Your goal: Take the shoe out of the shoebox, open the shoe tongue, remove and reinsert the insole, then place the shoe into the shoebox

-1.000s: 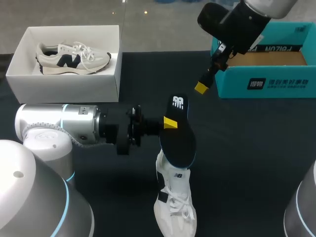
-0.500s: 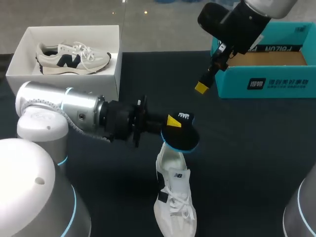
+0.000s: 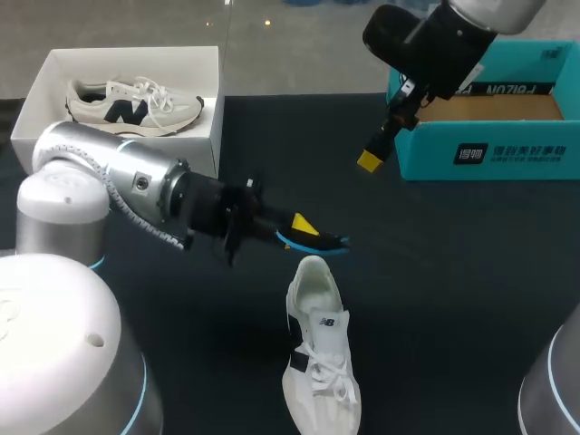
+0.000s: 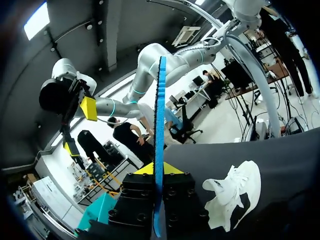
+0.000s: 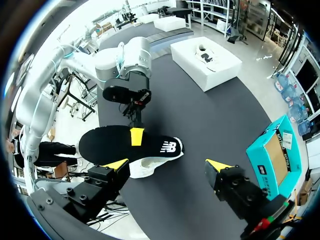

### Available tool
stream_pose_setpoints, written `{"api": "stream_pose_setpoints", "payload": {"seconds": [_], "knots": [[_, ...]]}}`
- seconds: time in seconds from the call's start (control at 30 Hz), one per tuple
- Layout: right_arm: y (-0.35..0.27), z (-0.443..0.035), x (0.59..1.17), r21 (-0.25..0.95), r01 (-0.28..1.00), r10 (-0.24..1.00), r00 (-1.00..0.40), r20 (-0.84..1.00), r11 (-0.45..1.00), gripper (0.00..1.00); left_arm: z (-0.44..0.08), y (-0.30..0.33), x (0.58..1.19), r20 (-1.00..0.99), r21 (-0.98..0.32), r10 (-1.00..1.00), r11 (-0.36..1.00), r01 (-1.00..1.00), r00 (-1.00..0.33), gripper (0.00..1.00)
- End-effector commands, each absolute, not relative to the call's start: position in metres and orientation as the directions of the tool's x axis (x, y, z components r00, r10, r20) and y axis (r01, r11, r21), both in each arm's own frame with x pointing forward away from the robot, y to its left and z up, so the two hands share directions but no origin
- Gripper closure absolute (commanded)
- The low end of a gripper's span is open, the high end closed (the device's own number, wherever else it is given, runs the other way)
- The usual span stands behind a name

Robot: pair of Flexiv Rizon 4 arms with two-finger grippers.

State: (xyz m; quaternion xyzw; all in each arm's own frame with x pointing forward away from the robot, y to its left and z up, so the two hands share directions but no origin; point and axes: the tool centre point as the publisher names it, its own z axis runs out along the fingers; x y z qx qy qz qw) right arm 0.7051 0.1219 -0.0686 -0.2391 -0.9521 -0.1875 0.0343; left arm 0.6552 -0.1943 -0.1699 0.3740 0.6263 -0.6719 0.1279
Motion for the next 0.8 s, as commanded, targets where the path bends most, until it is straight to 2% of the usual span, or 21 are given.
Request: {"api": "stream_pose_setpoints", "payload": {"seconds": [0.03,0.37,0.43,0.53,0.8], "knots": [[0.123,-0.069,0.706,0.337,0.469,0.443,-0.883,0.156,0.816,0.00,-0.176,-0.194,0.657,-0.668,-0.743,0.287,-0.201,0.638,-0.687,1.00],[0.123,-0.069,0.706,0.337,0.469,0.443,-0.883,0.156,0.816,0.00,-0.176,-0.194,0.657,-0.668,-0.743,0.287,-0.201,0.638,-0.687,1.00],[0.123,-0.069,0.706,0.337,0.469,0.443,-0.883,0.156,0.816,0.00,-0.176,-0.195,0.664,-0.542,-0.838,0.328,-0.139,0.527,-0.774,1.00],[0.123,-0.069,0.706,0.337,0.469,0.443,-0.883,0.156,0.816,0.00,-0.176,-0.193,0.663,-0.403,-0.914,0.340,-0.107,0.391,-0.850,1.00],[0.123,-0.069,0.706,0.337,0.469,0.443,-0.883,0.156,0.816,0.00,-0.177,-0.177,0.648,-0.205,-0.979,0.377,-0.091,0.184,-0.903,1.00]]}}
